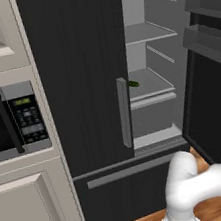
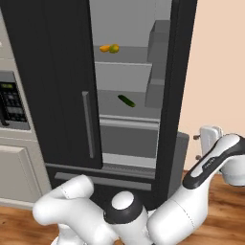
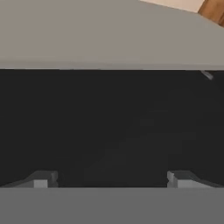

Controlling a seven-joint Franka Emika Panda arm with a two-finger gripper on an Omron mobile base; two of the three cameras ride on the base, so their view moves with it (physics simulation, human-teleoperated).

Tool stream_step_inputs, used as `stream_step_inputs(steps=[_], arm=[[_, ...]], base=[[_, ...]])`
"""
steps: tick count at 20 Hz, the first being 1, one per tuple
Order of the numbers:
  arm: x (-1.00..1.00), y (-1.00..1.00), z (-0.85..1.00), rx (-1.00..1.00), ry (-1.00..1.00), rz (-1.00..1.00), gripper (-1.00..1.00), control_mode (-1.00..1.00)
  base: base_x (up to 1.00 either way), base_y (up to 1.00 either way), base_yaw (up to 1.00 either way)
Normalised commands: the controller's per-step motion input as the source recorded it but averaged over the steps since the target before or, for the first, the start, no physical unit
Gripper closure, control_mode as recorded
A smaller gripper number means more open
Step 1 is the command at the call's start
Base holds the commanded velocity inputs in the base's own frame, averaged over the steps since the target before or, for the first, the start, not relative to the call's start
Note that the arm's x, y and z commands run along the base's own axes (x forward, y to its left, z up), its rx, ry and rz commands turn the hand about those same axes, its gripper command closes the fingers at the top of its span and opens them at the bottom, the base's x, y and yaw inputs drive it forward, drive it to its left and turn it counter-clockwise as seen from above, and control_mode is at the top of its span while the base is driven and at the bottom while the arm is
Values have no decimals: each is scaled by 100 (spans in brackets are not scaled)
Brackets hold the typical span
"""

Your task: Place the orange in the correct fridge rack based on whether it is a fruit or vegetable. Finally, close the fridge door.

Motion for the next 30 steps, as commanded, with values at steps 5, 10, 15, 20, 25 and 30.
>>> stream_step_inputs(steps=[5, 10, 15, 20, 25, 30], arm=[[3, 30, -5, 18, 9, 17, -100, -100], [0, 76, -22, 7, 3, 20, -100, -100], [0, 97, -27, 0, 0, 18, -100, -100], [1, 100, -37, 0, 0, 13, -100, -100], [18, 100, -17, 0, -8, 4, -100, -100], [36, 93, 0, 0, -14, -2, -100, -100]], base=[[0, 0, 0], [0, 0, 0], [0, 0, 0], [0, 0, 0], [0, 0, 0], [0, 0, 0]])
